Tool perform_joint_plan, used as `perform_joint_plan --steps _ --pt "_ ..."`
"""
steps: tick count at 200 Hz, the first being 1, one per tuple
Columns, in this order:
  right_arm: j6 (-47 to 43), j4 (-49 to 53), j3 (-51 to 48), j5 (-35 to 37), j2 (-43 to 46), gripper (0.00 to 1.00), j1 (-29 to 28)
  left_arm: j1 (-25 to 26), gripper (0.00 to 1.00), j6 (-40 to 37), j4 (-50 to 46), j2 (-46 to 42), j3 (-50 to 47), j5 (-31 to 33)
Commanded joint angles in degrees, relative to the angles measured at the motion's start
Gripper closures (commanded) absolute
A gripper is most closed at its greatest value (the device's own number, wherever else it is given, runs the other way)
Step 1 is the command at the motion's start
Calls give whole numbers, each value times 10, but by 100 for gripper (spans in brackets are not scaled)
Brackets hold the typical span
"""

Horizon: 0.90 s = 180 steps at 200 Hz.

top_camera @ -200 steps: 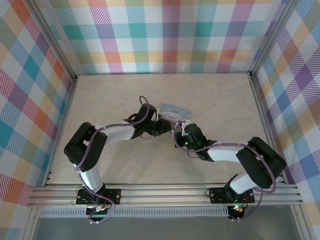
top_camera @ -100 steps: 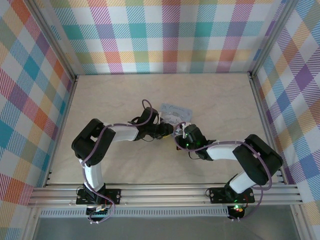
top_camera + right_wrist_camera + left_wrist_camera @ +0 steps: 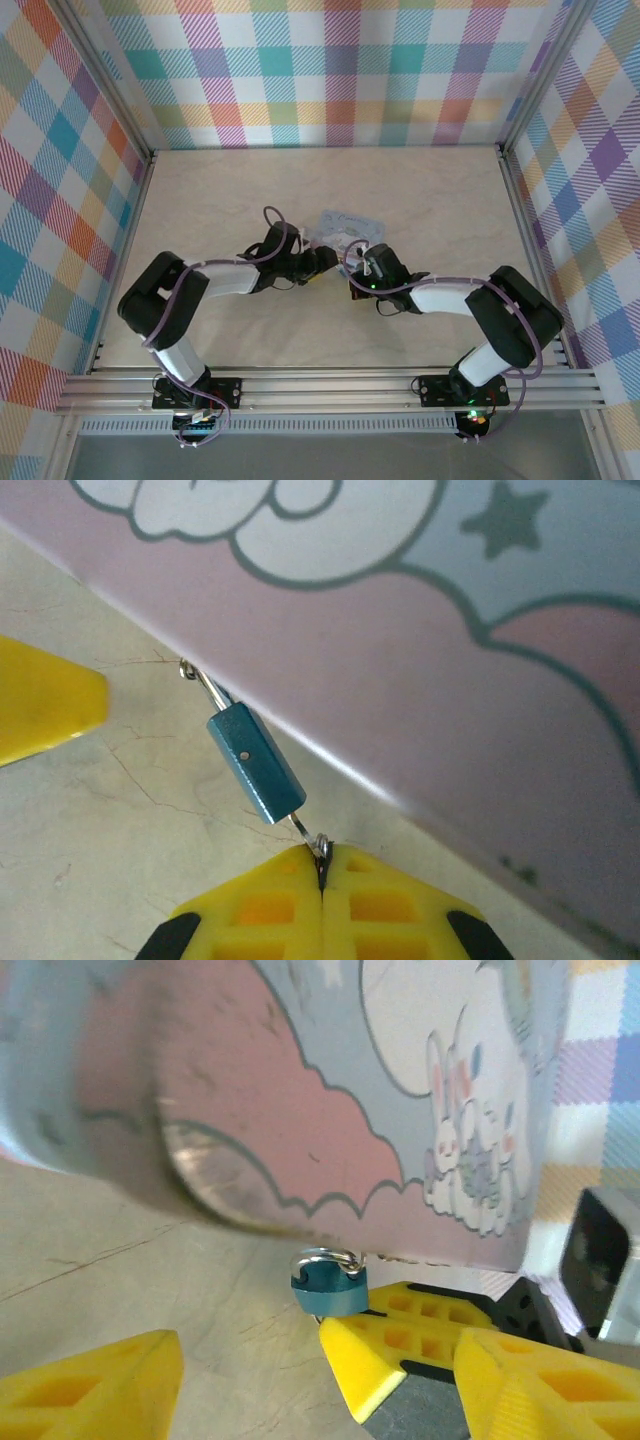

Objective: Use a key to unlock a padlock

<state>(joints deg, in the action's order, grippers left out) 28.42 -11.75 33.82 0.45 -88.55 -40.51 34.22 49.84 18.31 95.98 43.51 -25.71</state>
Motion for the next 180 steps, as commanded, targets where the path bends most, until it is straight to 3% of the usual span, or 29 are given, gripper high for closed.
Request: perform_joint_plan --steps 1,53,116,180 --pt "30 64 33 -30 19 100 1 -7 27 57 76 -38 -45 23" --pt "108 93 50 -61 23 100 1 -4 31 182 209 -51 -130 49" --pt "181 126 74 -90 41 100 1 23 47 277 353 25 -150 54" --pt "197 125 85 -92 34 100 1 50 50 315 395 57 -153 75"
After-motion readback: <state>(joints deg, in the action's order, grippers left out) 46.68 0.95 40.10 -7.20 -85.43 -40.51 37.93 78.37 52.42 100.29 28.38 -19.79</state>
